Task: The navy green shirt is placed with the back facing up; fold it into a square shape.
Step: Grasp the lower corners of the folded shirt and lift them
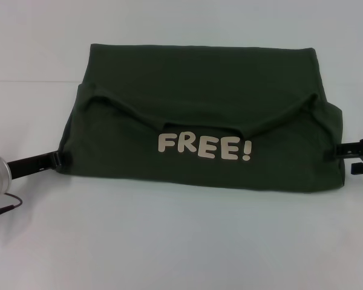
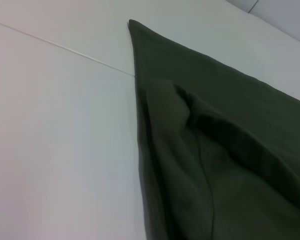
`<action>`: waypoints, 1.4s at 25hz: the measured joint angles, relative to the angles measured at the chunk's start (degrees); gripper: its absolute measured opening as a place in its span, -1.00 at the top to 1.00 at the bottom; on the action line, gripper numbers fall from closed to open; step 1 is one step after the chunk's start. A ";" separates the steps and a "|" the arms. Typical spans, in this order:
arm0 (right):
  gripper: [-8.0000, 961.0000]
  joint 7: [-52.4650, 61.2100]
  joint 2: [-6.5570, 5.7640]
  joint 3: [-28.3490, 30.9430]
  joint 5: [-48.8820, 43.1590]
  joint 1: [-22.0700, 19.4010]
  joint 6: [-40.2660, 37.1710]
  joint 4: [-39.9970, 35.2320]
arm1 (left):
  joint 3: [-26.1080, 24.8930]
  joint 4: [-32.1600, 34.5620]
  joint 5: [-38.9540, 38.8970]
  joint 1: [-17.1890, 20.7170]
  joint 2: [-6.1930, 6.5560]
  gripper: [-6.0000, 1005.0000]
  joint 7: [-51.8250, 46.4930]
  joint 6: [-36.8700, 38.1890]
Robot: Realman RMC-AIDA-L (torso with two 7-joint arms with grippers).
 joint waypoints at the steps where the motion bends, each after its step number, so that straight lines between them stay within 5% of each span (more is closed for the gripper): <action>1: -0.96 0.02 0.13 -0.01 -0.07 0.19 0.62 0.35 | 0.00 0.05 0.00 0.03 0.00 0.97 0.02 0.11; 23: -0.96 0.15 2.65 -1.48 -0.42 1.78 5.09 3.25 | 0.01 0.42 -0.05 -0.12 0.09 0.97 0.41 0.56; 29: -0.85 -0.44 2.81 -1.51 -0.38 1.79 5.13 2.65 | -0.01 0.42 -0.02 -0.12 0.09 0.97 0.41 0.64; 35: -0.39 -0.51 2.85 -2.19 -0.41 1.78 5.27 2.67 | 0.00 0.41 -0.14 -0.12 0.09 0.97 0.44 0.75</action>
